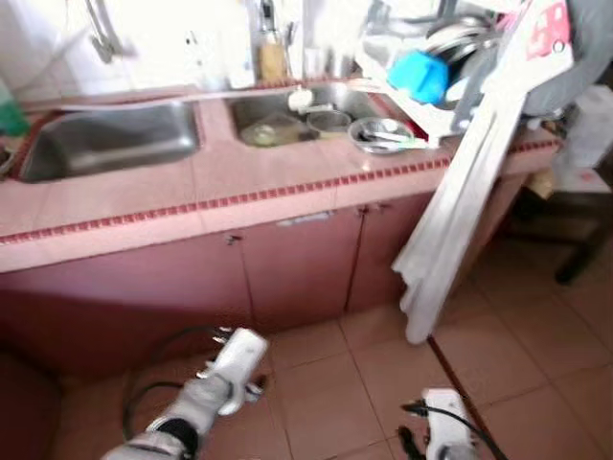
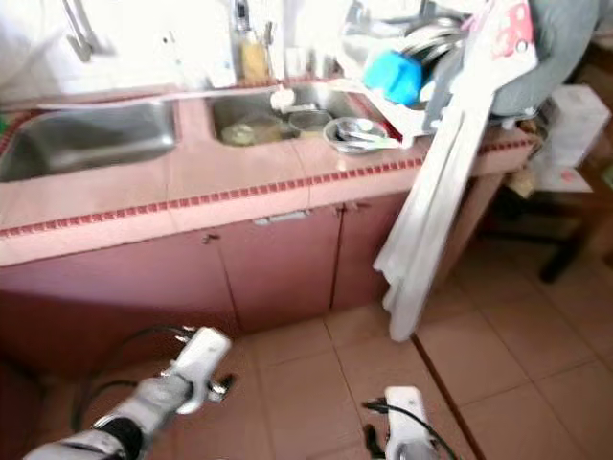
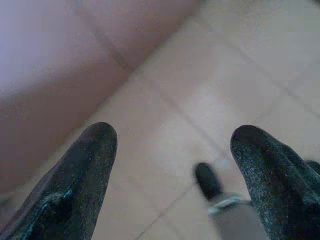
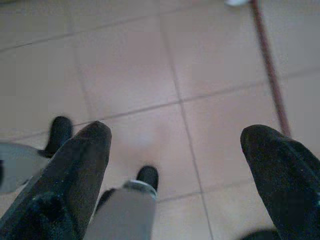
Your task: Kitchen organization
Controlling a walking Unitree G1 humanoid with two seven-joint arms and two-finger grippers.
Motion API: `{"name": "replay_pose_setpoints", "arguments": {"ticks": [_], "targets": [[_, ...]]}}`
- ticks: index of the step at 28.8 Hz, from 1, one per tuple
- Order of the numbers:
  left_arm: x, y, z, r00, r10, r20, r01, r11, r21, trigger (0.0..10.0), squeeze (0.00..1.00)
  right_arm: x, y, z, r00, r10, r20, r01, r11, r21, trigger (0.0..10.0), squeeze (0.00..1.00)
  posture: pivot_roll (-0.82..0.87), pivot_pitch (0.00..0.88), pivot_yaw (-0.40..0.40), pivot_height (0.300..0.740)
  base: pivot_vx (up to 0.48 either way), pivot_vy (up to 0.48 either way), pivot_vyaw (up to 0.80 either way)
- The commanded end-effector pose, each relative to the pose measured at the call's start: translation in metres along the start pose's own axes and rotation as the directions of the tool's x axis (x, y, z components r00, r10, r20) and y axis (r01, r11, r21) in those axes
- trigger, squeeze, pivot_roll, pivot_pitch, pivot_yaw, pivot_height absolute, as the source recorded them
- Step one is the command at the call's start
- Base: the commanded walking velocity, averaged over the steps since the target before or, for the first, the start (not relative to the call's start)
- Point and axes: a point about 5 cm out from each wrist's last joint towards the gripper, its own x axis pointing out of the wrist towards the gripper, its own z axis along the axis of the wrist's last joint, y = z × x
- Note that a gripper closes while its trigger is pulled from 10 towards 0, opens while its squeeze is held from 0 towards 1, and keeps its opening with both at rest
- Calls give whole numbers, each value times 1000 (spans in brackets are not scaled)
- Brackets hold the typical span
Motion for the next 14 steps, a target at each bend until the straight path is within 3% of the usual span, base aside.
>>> {"name": "replay_pose_setpoints", "arguments": {"ticks": [1,3,5,8,9,11,12,14], "targets": [[1,-5,3,1000,-8,8,8,1000,-6,10000,0,-1,-5,-3,1000,-9,-10,9,1000,-9,10000,0,1,0,7,740,0,0,800],[2,-2,10,999,14,42,-15,1000,20,10000,0,-1,-6,0,1000,-16,7,16,999,-30,10000,0,2,0,5,740,0,0,800],[2,4,26,993,26,116,-24,1000,-17,10000,0,0,-7,11,997,-18,72,19,1000,-13,10000,0,4,0,5,740,0,0,800],[-1,15,66,948,59,312,-8,987,-163,10000,0,-2,-12,42,964,-16,266,-17,993,121,10000,0,4,0,15,740,0,0,0],[-3,19,77,927,74,368,-13,986,-167,10000,0,-5,-16,52,940,-60,336,0,985,173,10000,0,6,0,18,740,0,0,0],[-8,24,90,884,111,454,13,965,-261,10000,0,-19,-14,76,866,-71,494,-11,987,160,10000,0,-3,0,28,740,0,0,0],[-13,26,97,848,116,517,19,969,-248,10000,0,-30,-10,87,825,-55,563,-34,989,146,10000,0,-6,0,30,740,0,0,0],[-23,31,108,788,144,598,45,956,-289,10000,0,-48,-8,100,779,-54,625,-69,983,171,10000,0,-5,0,29,740,0,0,0]]}}
